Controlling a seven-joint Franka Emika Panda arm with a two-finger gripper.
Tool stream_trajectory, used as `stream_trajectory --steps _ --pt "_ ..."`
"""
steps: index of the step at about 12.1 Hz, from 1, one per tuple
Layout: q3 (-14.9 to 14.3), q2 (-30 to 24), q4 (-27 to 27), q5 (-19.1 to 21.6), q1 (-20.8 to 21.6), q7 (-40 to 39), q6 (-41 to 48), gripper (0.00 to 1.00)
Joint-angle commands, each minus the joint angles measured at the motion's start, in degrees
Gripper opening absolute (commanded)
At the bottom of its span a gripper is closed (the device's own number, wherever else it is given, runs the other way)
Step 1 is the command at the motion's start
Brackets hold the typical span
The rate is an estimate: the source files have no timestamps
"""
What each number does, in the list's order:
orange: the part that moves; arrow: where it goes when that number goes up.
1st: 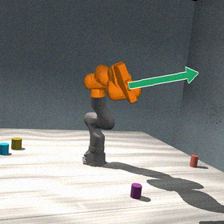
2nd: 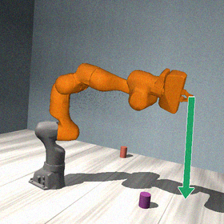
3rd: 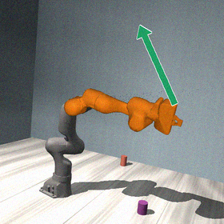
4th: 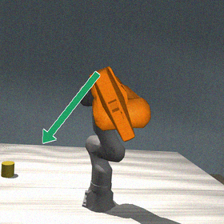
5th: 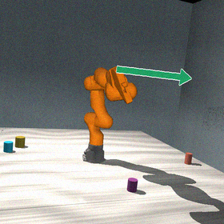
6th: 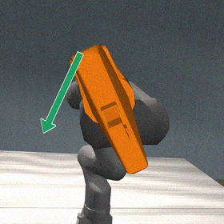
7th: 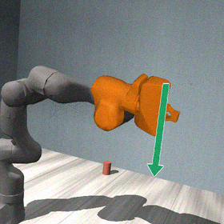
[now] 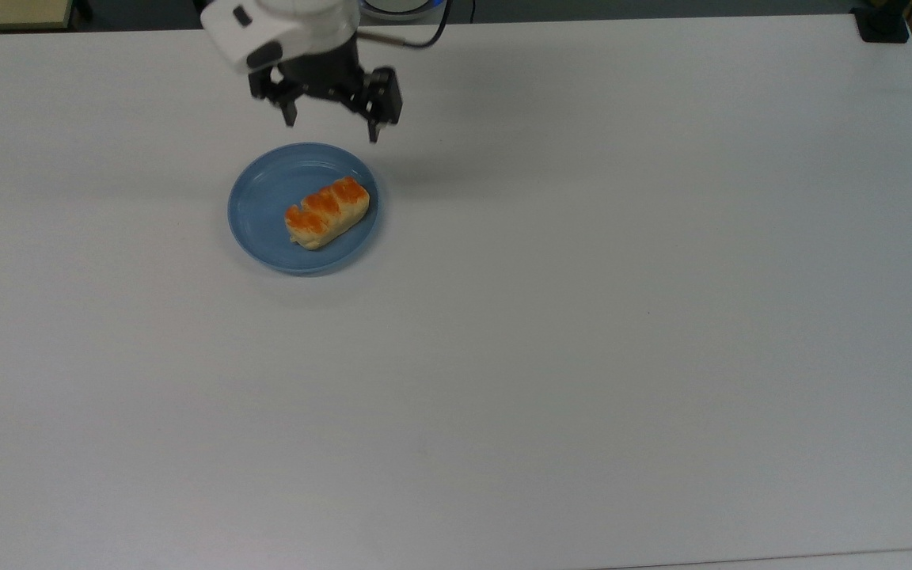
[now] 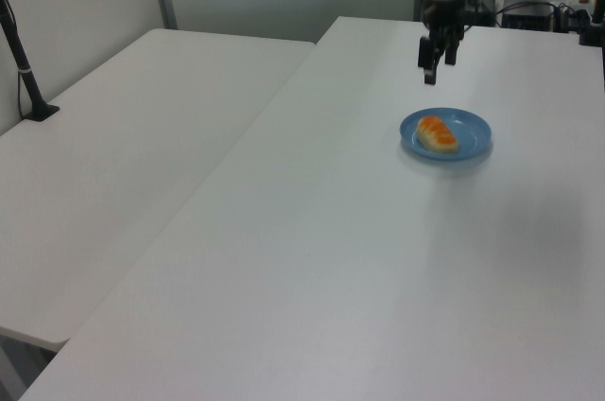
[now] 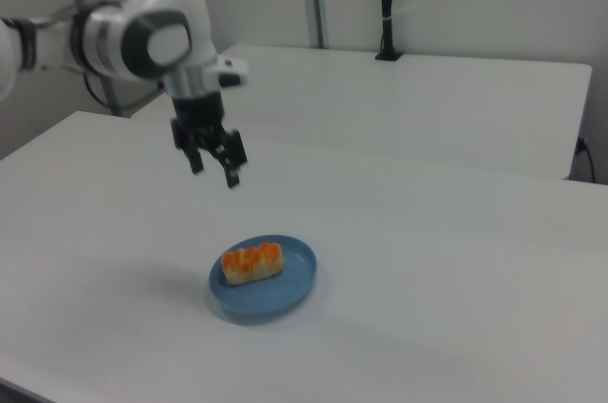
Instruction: Put the bread on a plate
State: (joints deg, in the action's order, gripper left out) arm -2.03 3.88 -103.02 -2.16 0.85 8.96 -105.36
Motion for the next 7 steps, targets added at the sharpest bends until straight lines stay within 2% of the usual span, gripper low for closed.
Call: stream_trajectory --steps 1,3,7 --pt "6.32 0.69 10.18 1.02 -4.79 0.27 10.85 1.00" --pt "6.51 -0.26 10.99 1.02 -5.15 -0.17 11.50 1.00" --pt "4.67 -0.54 11.70 0.93 -3.66 -0.26 11.41 1.00"
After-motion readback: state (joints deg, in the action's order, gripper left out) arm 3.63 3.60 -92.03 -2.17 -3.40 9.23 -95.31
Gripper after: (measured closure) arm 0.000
